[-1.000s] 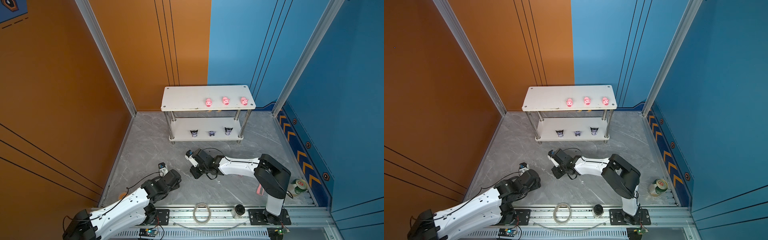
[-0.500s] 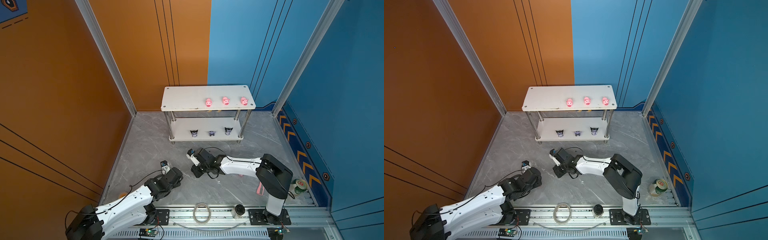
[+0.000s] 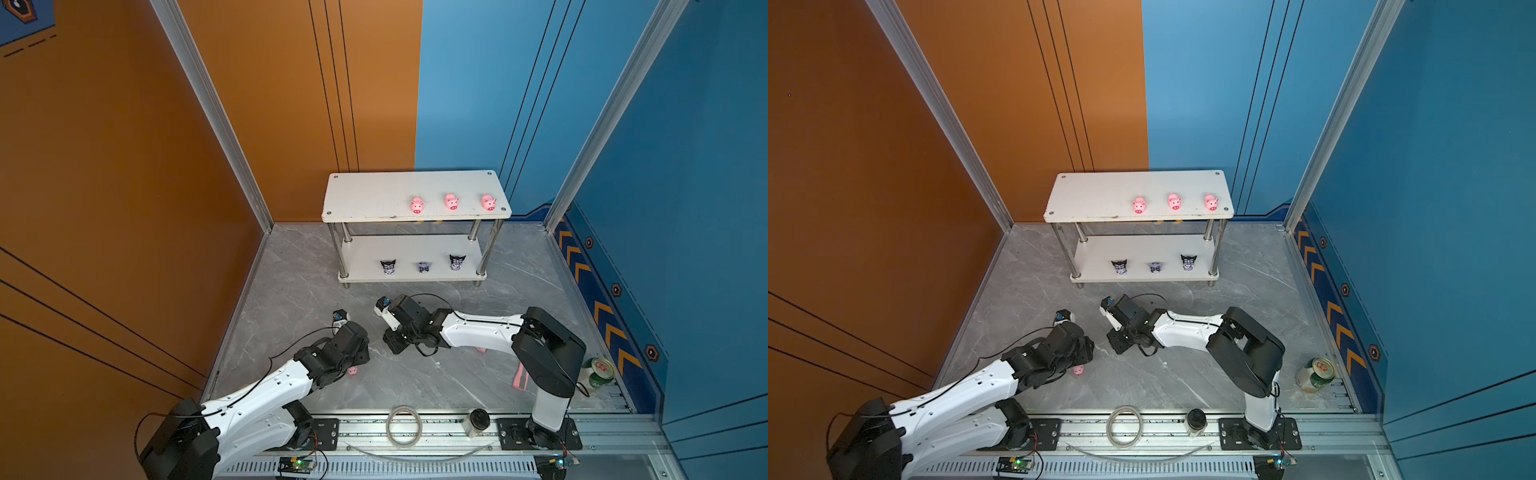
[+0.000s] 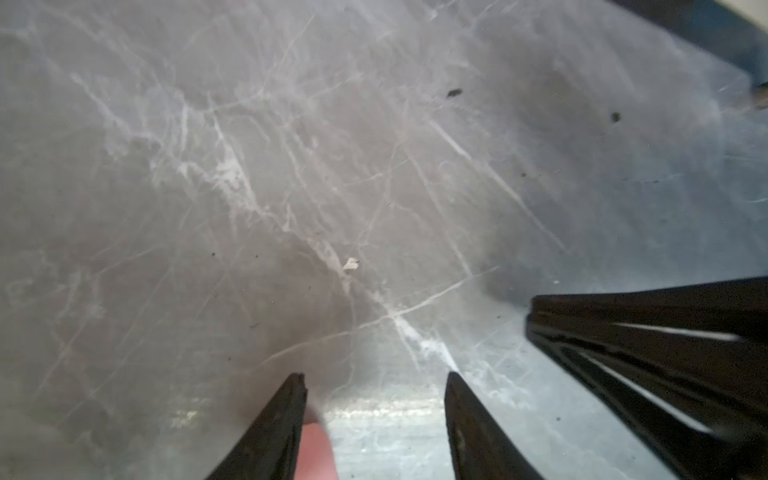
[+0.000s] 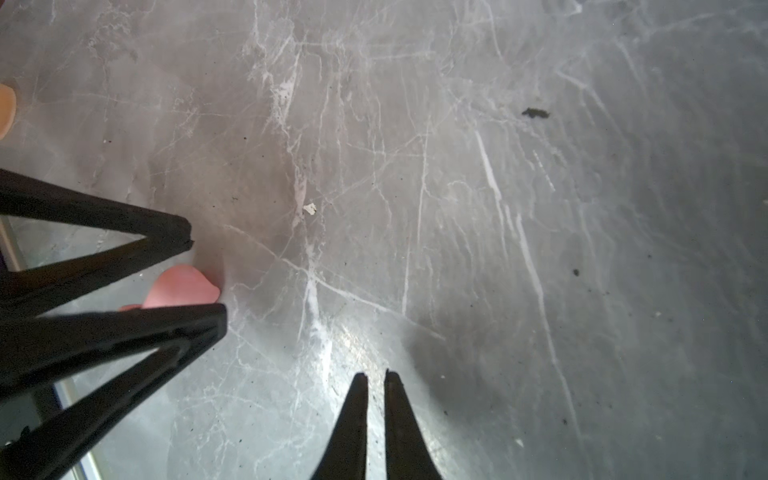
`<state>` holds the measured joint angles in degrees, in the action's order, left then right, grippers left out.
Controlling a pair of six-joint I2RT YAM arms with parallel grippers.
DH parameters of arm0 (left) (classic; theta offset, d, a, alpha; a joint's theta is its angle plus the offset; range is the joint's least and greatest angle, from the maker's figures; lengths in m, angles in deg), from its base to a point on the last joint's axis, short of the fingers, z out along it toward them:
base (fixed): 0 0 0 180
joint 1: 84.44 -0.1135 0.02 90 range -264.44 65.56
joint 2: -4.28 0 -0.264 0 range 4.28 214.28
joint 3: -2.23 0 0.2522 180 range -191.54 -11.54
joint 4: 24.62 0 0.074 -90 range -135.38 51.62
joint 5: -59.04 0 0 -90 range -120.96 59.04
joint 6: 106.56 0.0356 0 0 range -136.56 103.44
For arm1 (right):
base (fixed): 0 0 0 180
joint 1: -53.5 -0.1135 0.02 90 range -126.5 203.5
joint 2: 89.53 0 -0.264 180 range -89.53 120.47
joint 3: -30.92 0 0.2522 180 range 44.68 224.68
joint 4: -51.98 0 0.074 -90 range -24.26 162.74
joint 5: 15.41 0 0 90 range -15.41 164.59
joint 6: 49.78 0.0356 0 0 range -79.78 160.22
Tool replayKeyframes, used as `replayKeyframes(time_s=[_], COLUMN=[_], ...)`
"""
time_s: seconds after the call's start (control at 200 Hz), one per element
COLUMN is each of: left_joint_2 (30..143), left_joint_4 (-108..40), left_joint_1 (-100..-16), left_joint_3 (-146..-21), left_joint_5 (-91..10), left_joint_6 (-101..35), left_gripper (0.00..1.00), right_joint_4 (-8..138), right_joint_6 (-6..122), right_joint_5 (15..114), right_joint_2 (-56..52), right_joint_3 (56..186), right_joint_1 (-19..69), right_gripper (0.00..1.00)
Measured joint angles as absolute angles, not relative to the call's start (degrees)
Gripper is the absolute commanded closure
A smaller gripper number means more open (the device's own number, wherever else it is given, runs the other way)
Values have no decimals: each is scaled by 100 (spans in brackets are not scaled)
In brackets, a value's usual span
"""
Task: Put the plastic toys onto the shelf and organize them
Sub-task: 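Lower the left gripper over the pink pig and close on it, then lift the pink pig with the left gripper up to the top shelf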
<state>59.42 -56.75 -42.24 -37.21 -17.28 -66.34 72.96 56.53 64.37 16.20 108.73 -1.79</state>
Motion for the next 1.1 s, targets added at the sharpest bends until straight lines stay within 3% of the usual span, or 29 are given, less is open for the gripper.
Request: replayKeyframes(time_s=[0.205, 0.581, 0.761, 0.996, 1.096], left_joint_2=[5255, 5349, 5546, 5905, 6005], left_joint_4=[-6114, -6720, -6698, -6455, -6331], left_joint_1=[-4100, -3623, -3569, -3566, -3566], left_joint_3=[-3681, -3445, -3343, -3292, -3273], left_joint_5=[-1597, -1488, -1429, -1427, -1427], left_joint_6=[-6695, -7071, -7209, -7214, -7209], left_gripper=[42, 38, 49, 51, 61], right_joint_4=[7294, 7294, 7294, 7296, 7298], right_joint_6=[5653, 5653, 5653, 5653, 5651], right_joint_5=[6435, 6435, 6435, 6435, 6435], right_joint_2=[1620, 1620, 1620, 1620, 1620], right_joint_3=[10873, 10871, 10869, 10869, 10869], right_joint_1=[-166, -166, -166, -166, -166], right_gripper=[87, 85, 85, 85, 85])
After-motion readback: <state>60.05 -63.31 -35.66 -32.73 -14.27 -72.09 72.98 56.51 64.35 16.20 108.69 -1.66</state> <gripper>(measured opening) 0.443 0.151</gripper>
